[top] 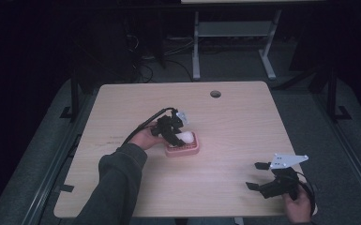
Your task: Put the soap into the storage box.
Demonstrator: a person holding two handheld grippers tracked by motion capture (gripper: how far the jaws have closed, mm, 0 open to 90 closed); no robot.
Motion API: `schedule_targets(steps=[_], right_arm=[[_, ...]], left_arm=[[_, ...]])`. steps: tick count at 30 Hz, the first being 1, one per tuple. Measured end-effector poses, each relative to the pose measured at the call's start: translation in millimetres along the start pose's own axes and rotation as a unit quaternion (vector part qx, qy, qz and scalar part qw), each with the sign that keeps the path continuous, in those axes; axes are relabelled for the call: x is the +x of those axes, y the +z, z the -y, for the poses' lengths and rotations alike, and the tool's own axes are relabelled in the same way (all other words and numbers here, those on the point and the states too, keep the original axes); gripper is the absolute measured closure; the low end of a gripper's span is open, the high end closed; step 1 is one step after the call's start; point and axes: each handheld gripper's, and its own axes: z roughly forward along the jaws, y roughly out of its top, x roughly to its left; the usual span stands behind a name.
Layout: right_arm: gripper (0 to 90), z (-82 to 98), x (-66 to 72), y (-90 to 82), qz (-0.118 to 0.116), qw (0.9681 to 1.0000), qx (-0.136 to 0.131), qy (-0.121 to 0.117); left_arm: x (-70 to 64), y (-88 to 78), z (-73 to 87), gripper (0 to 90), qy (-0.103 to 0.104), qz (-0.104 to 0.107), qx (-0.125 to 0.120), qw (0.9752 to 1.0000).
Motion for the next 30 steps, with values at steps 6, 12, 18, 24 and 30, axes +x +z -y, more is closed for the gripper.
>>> schedule_targets(steps=[6, 12, 18, 24, 30], right_arm=[[14.2, 0.1, -0.2, 0.1, 0.0, 1.0, 0.001, -0.001], [14.2, 0.0, -0.3, 0.1, 0.0, 1.0, 0.0, -0.002], [14.1, 0.0, -0.1, 0.1, -0.001, 1.0, 0.001, -0.003], [14.2, 0.1, -0.4, 0.3, -0.001, 1.0, 0.001, -0.002], [14.2, 0.0, -0.4, 0.3, -0.001, 1.0, 0.002, -0.003]], left_arm=[[1.3, 6.5, 0.1, 49.0, -0.001, 0.001, 0.008, 1.0], [0.5, 10.1, -1.0, 49.0, 0.006, 0.004, 0.008, 0.9999], [1.1, 12.4, -0.6, 49.0, 0.007, 0.003, 0.012, 0.9999], [0.8, 14.9, -0.7, 49.0, 0.007, 0.008, 0.014, 0.9998], [0.8, 14.4, -0.7, 49.0, 0.008, 0.004, 0.015, 0.9998]])
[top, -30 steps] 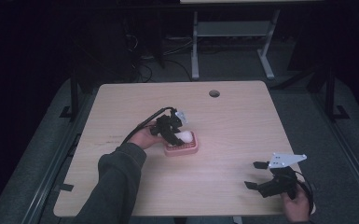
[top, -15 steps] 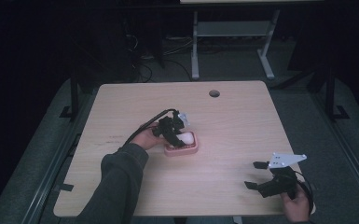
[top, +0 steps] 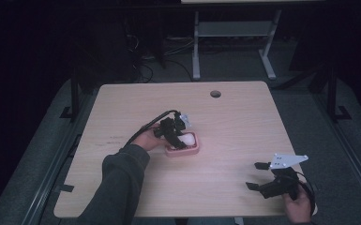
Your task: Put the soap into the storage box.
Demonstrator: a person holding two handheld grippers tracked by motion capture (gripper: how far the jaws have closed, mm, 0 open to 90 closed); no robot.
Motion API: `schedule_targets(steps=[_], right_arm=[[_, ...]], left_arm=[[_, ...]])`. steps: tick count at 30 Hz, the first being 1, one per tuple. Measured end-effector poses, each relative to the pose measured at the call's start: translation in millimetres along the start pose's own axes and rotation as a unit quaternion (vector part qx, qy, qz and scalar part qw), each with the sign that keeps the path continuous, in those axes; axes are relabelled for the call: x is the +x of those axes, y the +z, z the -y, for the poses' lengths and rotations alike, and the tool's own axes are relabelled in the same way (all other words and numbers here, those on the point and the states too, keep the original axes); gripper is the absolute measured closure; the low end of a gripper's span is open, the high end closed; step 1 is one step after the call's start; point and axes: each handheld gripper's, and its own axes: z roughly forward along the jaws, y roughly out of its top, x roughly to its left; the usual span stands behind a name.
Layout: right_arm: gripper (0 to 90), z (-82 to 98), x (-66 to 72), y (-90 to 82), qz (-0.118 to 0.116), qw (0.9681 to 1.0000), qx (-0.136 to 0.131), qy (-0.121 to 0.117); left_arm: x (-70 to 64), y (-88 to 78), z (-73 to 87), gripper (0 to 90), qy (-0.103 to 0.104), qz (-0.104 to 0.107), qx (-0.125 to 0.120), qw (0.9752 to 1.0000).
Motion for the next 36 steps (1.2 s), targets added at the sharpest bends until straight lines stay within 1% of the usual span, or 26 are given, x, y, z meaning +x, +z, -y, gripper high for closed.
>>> schedule_targets(steps=[7, 13, 15, 17, 20, 22, 29, 36], right_arm=[[14.2, -0.1, 0.1, 0.1, 0.0, 1.0, 0.001, -0.001], [14.1, -0.2, 0.1, 0.2, 0.0, 1.0, 0.0, -0.001], [14.1, -0.2, 0.2, 0.4, 0.0, 1.0, 0.001, -0.002], [14.2, -0.2, 0.3, 0.6, 0.0, 1.0, 0.001, -0.001], [14.1, -0.4, 0.4, 0.7, 0.0, 1.0, 0.001, 0.0], [14.2, -0.4, 0.5, 0.8, 0.0, 1.0, 0.002, 0.0], [14.2, -0.9, 1.2, 1.4, 0.0, 1.0, 0.003, 0.001], [14.2, -0.8, 0.9, 1.8, 0.001, 1.0, 0.005, 0.0]], left_arm=[[0.9, -0.8, 1.0, 49.0, -0.001, -0.004, 0.003, 1.0], [0.6, -1.9, 0.7, 48.9, -0.001, -0.004, -0.001, 1.0], [0.3, -1.2, 0.9, 48.7, -0.002, -0.004, 0.004, 1.0], [0.0, -1.8, 0.7, 48.2, 0.0, -0.004, 0.001, 1.0], [-0.1, -6.8, 0.2, 45.1, -0.006, -0.004, -0.016, 0.9998], [-0.3, -9.9, 0.1, 44.3, -0.004, -0.007, -0.018, 0.9998], [-4.0, -16.9, 1.8, 41.1, -0.007, -0.012, -0.022, 0.9997], [-7.2, -29.4, 9.1, 40.0, -0.011, -0.021, -0.037, 0.999]])
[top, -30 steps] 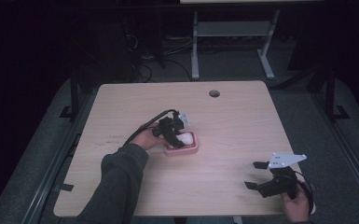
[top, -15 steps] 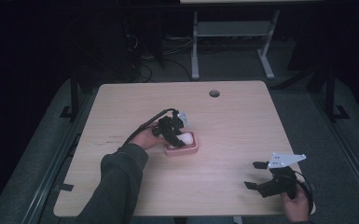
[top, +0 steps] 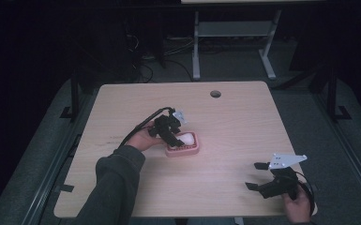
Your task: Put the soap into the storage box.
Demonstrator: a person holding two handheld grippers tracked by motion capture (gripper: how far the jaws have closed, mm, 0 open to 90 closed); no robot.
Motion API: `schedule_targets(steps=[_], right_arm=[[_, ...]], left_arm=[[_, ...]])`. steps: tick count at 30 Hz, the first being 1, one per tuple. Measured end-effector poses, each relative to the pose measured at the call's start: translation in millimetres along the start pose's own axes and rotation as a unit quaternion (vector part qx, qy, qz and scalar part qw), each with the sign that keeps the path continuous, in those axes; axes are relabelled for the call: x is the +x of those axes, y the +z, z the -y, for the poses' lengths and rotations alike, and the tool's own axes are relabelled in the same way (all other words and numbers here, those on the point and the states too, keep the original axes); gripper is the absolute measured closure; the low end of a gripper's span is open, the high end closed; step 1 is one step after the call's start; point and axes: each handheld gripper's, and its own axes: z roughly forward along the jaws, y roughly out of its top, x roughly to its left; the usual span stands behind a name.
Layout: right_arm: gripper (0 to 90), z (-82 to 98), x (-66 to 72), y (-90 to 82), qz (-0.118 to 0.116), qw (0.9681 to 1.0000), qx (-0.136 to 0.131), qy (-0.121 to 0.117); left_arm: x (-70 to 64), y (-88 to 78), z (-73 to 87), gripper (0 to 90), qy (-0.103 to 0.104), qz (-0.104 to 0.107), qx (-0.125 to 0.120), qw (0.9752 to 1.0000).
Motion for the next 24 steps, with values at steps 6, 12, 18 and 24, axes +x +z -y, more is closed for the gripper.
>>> schedule_targets(steps=[6, 12, 18, 24], right_arm=[[14.2, -0.5, -0.1, 0.9, 0.001, 1.0, 0.002, -0.002], [14.2, -0.7, -0.3, 1.5, 0.002, 1.0, 0.003, 0.0], [14.2, -1.3, 0.3, 2.2, 0.002, 1.0, 0.004, 0.002], [14.2, -1.4, 0.4, 2.7, 0.003, 1.0, 0.004, 0.001]], left_arm=[[-2.0, -8.9, 6.4, 40.1, -0.004, -0.005, -0.006, 1.0], [-6.6, -13.5, 12.1, 39.4, -0.005, -0.01, 0.001, 0.9999], [-10.2, -19.0, 18.2, 39.6, -0.008, -0.012, -0.011, 0.9998], [-13.0, -21.2, 25.9, 37.7, -0.017, -0.013, -0.008, 0.9997]])
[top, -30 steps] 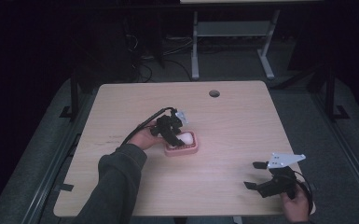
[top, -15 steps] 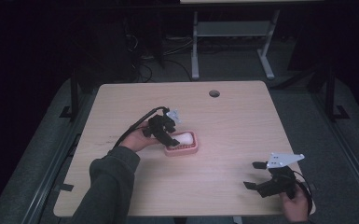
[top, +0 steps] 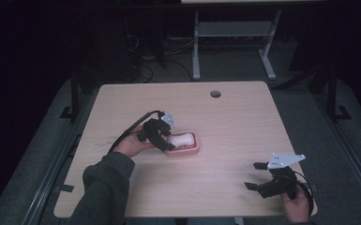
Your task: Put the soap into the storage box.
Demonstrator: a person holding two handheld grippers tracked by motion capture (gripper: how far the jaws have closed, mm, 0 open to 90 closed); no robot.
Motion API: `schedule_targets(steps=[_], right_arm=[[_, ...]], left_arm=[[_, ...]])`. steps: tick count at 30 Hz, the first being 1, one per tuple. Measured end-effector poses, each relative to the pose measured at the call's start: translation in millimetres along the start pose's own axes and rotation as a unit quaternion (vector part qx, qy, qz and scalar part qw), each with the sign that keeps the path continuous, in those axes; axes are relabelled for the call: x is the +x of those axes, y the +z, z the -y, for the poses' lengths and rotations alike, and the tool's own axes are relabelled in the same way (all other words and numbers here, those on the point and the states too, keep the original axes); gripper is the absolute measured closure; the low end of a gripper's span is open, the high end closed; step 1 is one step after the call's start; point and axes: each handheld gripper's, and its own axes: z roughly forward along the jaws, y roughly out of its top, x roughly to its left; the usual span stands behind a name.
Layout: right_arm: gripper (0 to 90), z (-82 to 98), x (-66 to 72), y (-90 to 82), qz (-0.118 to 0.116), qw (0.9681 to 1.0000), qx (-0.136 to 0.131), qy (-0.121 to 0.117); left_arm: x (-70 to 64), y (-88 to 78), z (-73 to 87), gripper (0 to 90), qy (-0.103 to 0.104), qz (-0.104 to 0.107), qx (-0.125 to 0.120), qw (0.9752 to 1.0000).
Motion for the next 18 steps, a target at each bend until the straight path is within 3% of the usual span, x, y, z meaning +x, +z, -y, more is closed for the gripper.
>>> schedule_targets(steps=[9, 18], right_arm=[[14.2, 1.2, -0.4, 0.2, 0.001, 1.0, 0.003, 0.002], [14.2, 1.3, -0.3, 1.1, 0.002, 1.0, 0.003, 0.007]], left_arm=[[-4.8, -6.1, 4.9, 36.2, 0.0, 0.006, -0.017, 0.9998], [-8.9, -8.9, 9.3, 34.6, 0.003, -0.003, -0.016, 0.9999]])
